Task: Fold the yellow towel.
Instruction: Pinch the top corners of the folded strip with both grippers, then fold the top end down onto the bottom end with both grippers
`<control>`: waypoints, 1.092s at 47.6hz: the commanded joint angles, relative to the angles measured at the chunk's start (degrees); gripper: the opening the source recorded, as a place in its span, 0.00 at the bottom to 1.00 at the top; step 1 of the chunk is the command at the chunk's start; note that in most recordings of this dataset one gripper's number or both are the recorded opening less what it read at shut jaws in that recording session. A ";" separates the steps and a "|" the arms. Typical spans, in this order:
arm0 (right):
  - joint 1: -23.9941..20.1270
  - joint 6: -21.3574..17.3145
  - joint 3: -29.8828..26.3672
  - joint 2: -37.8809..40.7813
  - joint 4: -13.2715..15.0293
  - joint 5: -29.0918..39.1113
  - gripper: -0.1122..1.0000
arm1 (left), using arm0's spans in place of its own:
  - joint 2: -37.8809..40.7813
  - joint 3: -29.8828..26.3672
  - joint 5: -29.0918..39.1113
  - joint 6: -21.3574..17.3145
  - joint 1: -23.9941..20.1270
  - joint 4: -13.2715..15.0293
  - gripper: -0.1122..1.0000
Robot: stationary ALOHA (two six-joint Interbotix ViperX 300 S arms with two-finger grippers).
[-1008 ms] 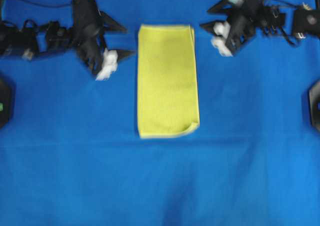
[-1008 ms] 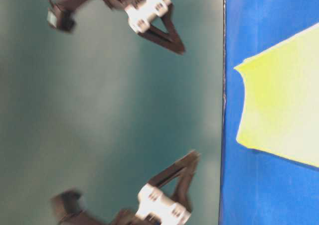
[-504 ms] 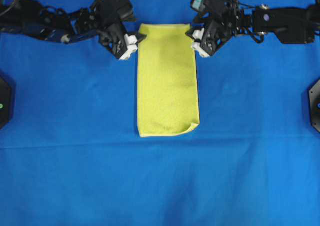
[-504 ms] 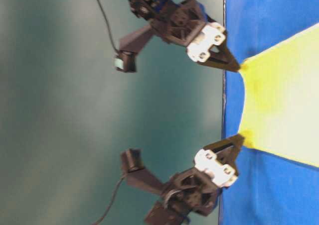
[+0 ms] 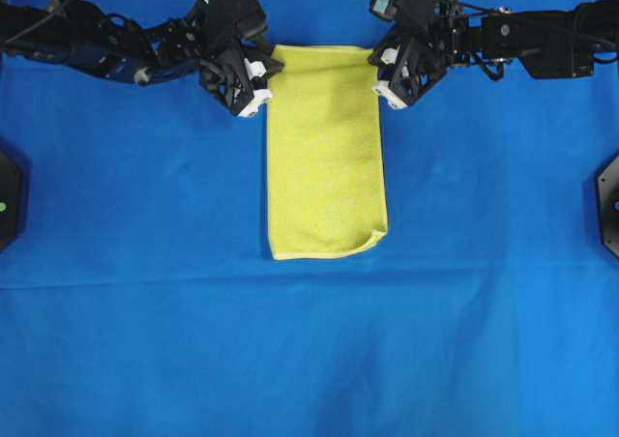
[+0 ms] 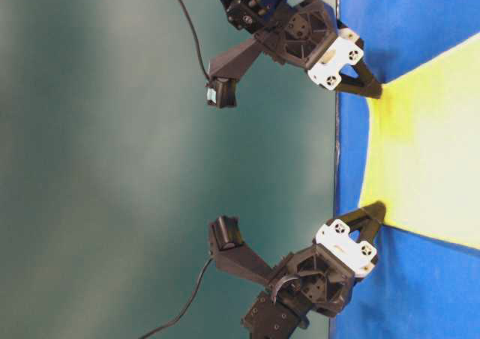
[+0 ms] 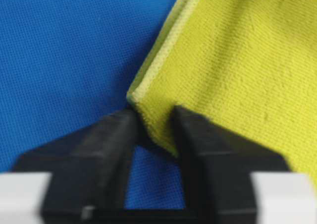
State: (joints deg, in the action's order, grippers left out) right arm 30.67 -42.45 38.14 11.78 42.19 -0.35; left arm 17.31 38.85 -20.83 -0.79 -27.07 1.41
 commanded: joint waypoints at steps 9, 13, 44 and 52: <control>0.26 -0.09 0.18 -0.88 0.00 -0.53 0.13 | -0.88 -0.44 -0.18 -1.23 -0.09 0.09 0.12; 0.26 -0.18 0.00 -0.97 -0.09 -0.44 0.13 | -1.05 -0.44 -0.09 -1.23 0.00 0.09 0.12; 4.75 0.00 -0.44 -7.21 0.18 2.29 0.13 | -3.69 -4.83 0.18 -5.80 -3.78 0.09 0.12; 4.75 -0.35 0.00 -8.00 0.00 2.37 0.13 | -4.04 -5.71 2.29 -7.03 -3.25 0.09 0.12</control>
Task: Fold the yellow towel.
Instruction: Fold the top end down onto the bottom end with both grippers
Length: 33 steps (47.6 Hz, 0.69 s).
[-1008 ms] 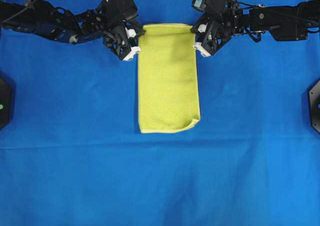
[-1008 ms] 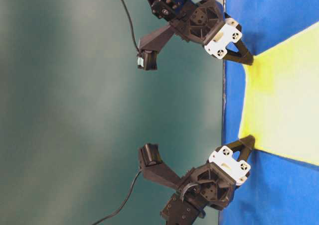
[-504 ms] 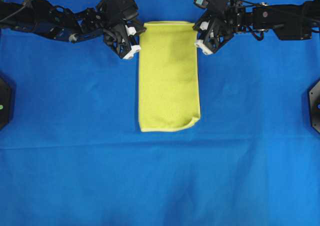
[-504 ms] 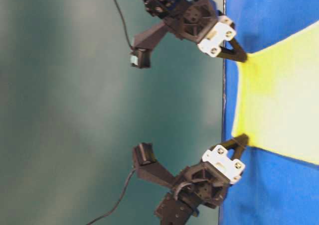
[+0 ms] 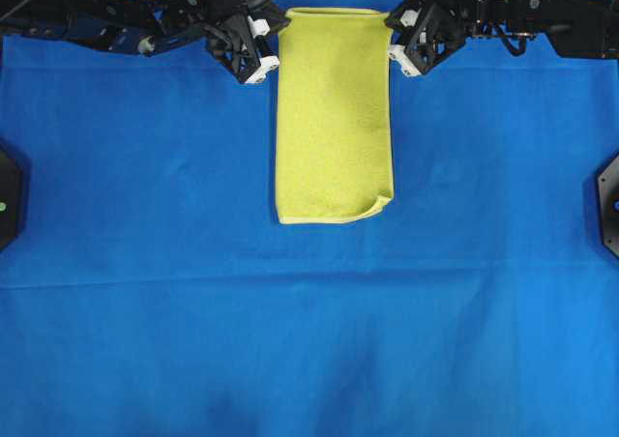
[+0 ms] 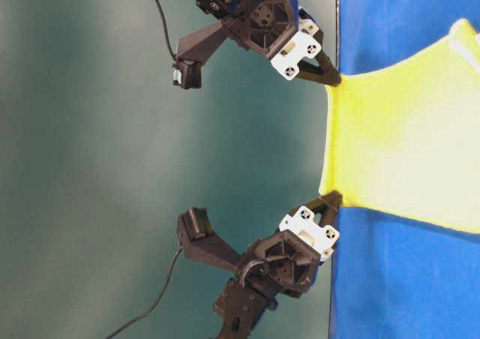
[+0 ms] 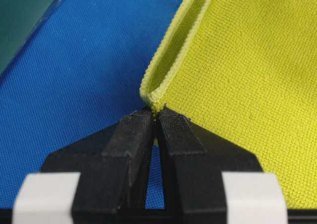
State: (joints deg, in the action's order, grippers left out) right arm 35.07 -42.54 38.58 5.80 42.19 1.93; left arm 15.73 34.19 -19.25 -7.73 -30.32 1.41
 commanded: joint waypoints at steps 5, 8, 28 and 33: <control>-0.53 -0.44 0.53 -4.22 -0.18 0.26 0.13 | -3.52 -0.62 2.20 -0.09 0.70 0.09 0.12; -1.41 -0.53 1.14 -5.80 -0.18 0.44 0.13 | -4.66 0.00 3.34 -0.09 1.58 0.09 0.12; -14.33 -0.79 5.19 -14.85 -2.64 10.37 0.13 | -14.06 6.06 7.38 1.05 12.04 0.09 0.12; -18.02 -0.79 5.80 -15.12 -3.43 12.83 0.13 | -14.68 6.94 8.79 1.41 15.29 0.09 0.12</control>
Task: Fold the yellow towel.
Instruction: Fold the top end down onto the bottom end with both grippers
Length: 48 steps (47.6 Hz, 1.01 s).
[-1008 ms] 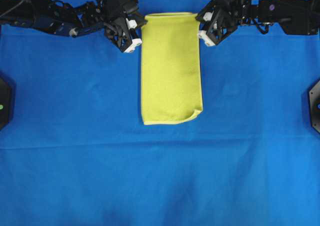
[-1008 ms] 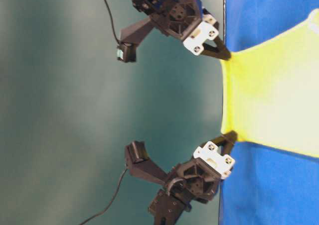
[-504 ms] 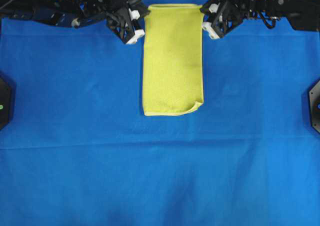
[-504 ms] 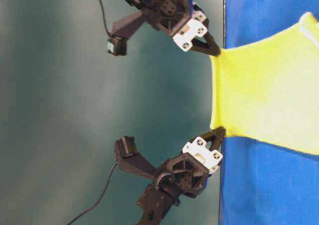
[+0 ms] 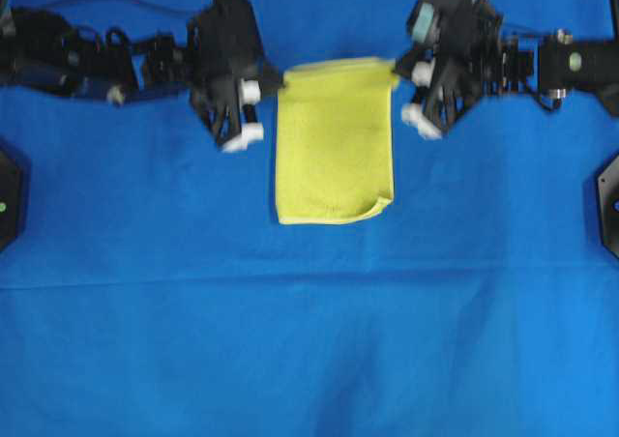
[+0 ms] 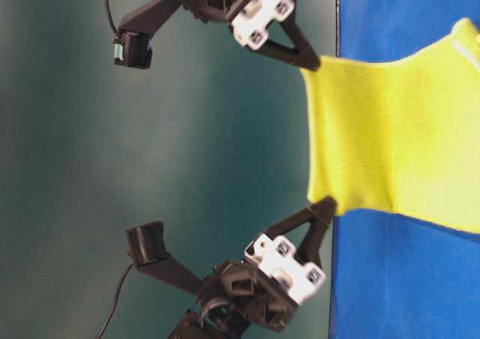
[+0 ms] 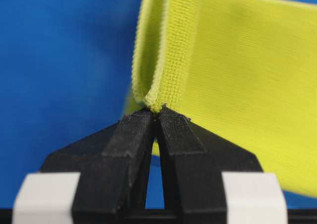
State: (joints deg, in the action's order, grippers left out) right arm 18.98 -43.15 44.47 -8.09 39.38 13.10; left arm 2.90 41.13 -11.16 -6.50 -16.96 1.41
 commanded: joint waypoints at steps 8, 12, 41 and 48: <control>-6.94 -0.26 0.53 -1.23 -2.64 2.81 0.13 | -1.67 0.62 3.25 0.26 7.12 0.09 0.12; -8.61 -0.26 0.88 -1.23 -3.78 2.81 0.13 | -1.41 0.79 4.39 0.35 9.05 0.09 0.12; -12.22 -0.35 3.25 6.24 -9.76 -7.21 0.13 | 4.83 1.67 -0.62 3.60 15.91 0.26 0.12; -12.83 -0.35 2.81 7.21 -9.76 -7.91 0.14 | 4.92 1.41 -1.32 3.60 15.91 0.18 0.13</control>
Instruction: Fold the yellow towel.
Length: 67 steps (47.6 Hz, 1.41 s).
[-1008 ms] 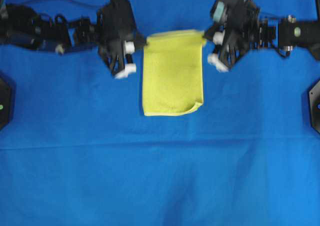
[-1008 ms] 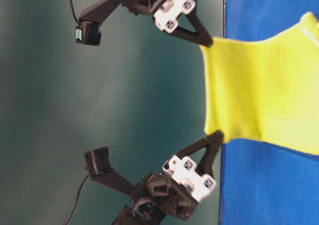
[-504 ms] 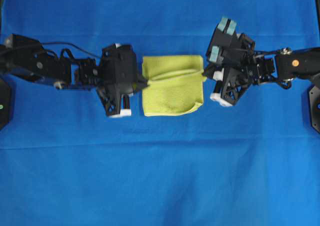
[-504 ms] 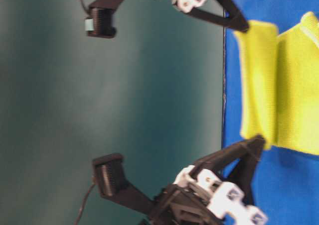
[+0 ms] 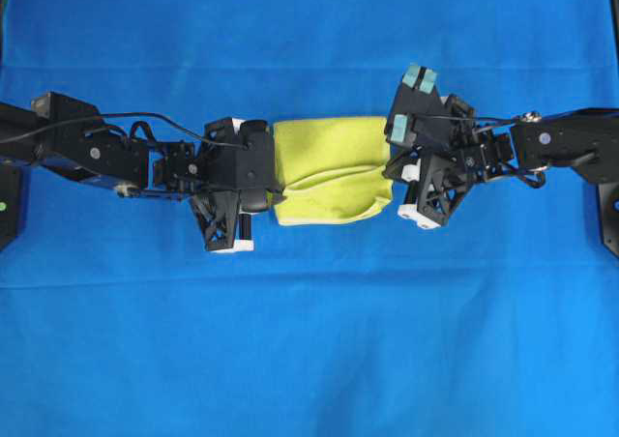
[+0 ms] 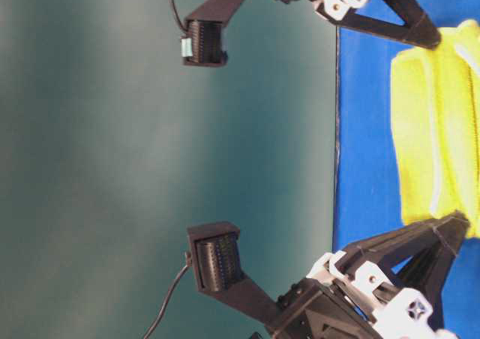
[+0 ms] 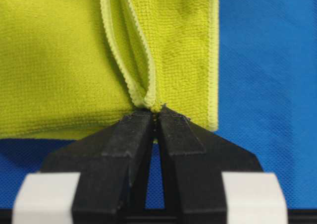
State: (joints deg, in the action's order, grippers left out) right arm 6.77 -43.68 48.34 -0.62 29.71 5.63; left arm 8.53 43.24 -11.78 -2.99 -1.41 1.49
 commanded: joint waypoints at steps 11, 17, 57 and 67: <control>-1.76 0.44 -2.20 0.18 0.00 -0.35 0.38 | -0.79 -0.88 -1.41 -0.26 0.18 0.09 0.37; -2.81 0.70 -2.81 -0.44 0.18 0.70 0.62 | -1.58 -1.23 -1.14 -0.79 0.18 0.09 0.40; -10.90 0.53 3.69 -34.63 4.75 15.47 0.56 | -31.55 9.14 5.10 -0.97 4.31 0.09 0.40; -9.67 0.79 6.86 -45.35 6.59 18.02 0.56 | -42.54 15.38 4.31 -0.97 4.31 0.09 0.40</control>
State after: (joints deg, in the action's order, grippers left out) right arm -3.16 -42.98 55.11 -43.07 35.51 22.85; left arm -30.23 57.66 -6.94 -3.87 2.55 1.49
